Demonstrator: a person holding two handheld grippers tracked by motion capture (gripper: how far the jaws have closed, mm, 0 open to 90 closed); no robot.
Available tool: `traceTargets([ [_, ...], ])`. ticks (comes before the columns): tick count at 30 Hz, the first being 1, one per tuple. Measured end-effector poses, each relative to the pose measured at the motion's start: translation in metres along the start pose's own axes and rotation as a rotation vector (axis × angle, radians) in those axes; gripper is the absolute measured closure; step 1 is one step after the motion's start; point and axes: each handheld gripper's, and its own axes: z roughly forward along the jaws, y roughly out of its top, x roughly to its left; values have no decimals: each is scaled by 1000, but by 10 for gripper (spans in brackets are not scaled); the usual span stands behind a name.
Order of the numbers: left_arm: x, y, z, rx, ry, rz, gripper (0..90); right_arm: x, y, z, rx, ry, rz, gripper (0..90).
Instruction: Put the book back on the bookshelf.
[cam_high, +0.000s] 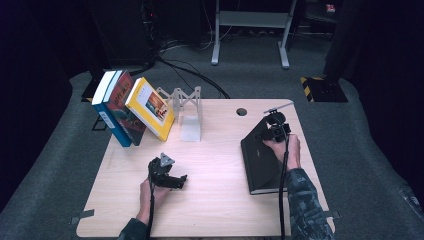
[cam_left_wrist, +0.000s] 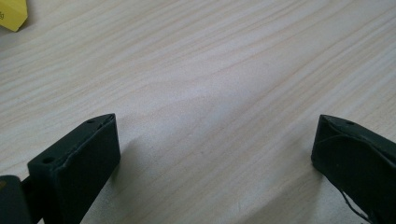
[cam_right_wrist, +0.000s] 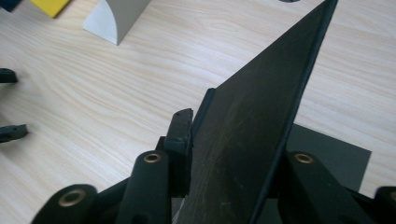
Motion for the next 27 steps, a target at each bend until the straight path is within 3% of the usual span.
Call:
traceTargets([
  [2, 0, 0, 0, 0, 0, 1, 10, 2, 3, 1, 7, -21, -4, 690],
  [17, 0, 0, 0, -1, 0, 0, 12, 5, 31, 13, 57, -31, -11, 649],
  [22, 0, 0, 0, -1, 0, 3, 13, 5, 36, 19, 79, -58, -12, 760],
  [27, 0, 0, 0, -1, 1, 3, 14, 1, 33, 19, 63, -14, 17, 819],
])
